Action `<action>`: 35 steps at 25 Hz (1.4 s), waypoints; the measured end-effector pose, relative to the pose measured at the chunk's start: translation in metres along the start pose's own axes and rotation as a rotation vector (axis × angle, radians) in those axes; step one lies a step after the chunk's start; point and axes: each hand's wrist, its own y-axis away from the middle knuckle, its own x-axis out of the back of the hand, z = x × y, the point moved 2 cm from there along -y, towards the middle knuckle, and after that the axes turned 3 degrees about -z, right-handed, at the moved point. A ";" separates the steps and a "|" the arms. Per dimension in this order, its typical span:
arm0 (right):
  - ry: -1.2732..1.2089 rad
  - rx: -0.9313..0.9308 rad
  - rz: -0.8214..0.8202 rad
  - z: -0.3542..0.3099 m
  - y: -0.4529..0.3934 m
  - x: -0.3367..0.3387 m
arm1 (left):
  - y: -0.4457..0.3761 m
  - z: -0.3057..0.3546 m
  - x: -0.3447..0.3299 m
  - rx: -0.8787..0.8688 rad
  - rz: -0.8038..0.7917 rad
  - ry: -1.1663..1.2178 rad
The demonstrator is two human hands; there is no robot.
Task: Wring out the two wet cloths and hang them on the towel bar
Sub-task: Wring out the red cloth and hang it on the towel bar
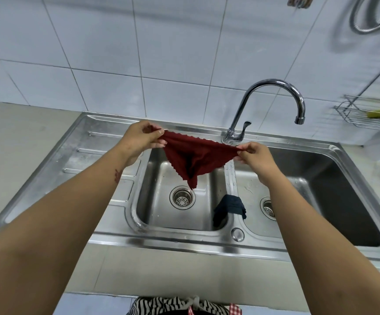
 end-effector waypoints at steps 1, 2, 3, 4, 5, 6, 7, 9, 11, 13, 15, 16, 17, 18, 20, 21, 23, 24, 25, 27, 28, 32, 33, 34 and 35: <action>0.009 0.015 0.000 -0.002 0.001 0.003 | 0.002 0.002 0.000 0.005 -0.026 -0.006; 0.019 0.023 -0.001 -0.003 0.001 0.005 | 0.004 0.004 0.000 0.007 -0.048 -0.016; 0.033 0.030 0.004 -0.006 0.001 0.007 | 0.005 0.007 -0.001 0.009 -0.060 -0.027; 0.049 0.038 0.018 -0.009 -0.001 0.008 | 0.005 0.010 -0.001 0.004 -0.072 -0.051; 0.062 0.049 0.039 -0.013 -0.003 0.009 | 0.006 0.012 -0.002 -0.004 -0.085 -0.101; 0.065 0.060 0.063 -0.017 -0.006 0.010 | 0.006 0.016 -0.003 -0.011 -0.097 -0.180; 0.067 0.072 0.084 -0.021 -0.008 0.011 | 0.005 0.018 -0.004 -0.017 -0.095 -0.263; 0.109 0.084 0.104 -0.030 -0.012 0.014 | 0.002 0.025 -0.007 -0.060 -0.039 -0.329; 0.162 0.101 0.090 -0.039 -0.014 0.016 | 0.000 0.035 -0.010 -0.108 0.077 -0.256; 0.213 0.197 0.190 -0.051 -0.010 0.018 | -0.001 0.044 -0.010 -0.206 0.237 -0.280; 0.247 0.409 0.431 -0.062 0.001 0.016 | 0.004 0.051 -0.011 -0.402 0.400 -0.429; 0.288 0.486 0.477 -0.062 0.005 0.013 | 0.008 0.051 -0.013 -0.502 0.449 -0.578; 0.382 0.498 0.417 -0.059 0.005 0.006 | 0.010 0.047 -0.018 -0.552 0.438 -0.791; 0.498 0.434 0.284 -0.050 0.003 -0.002 | 0.011 0.039 -0.022 -0.536 0.363 -0.999; 0.568 0.302 0.176 -0.034 0.001 -0.004 | 0.011 0.023 -0.021 -0.420 0.277 -1.166; 0.511 0.312 0.233 -0.035 0.000 0.001 | 0.011 0.023 -0.018 -0.412 0.330 -1.128; 0.499 0.362 0.305 -0.045 0.001 0.010 | 0.010 0.031 -0.014 -0.402 0.441 -1.093; 0.515 0.381 0.302 -0.050 0.002 0.012 | 0.011 0.036 -0.014 -0.397 0.458 -1.118; 0.499 0.405 0.311 -0.051 0.002 0.013 | 0.012 0.039 -0.015 -0.407 0.459 -1.154; 0.460 0.430 0.331 -0.054 0.003 0.010 | 0.014 0.044 -0.018 -0.425 0.440 -1.258; 0.465 0.427 0.325 -0.052 0.004 0.011 | 0.017 0.044 -0.016 -0.414 0.437 -1.306; 0.526 0.424 0.268 -0.042 0.008 0.013 | 0.026 0.041 -0.009 -0.362 0.451 -1.343; 0.515 0.399 0.279 -0.041 0.009 0.015 | 0.029 0.041 -0.009 -0.371 0.460 -1.324; 0.508 0.384 0.280 -0.041 0.008 0.016 | 0.031 0.041 -0.011 -0.377 0.476 -1.314; 0.523 0.367 0.254 -0.042 0.009 0.015 | 0.034 0.040 -0.013 -0.363 0.488 -1.312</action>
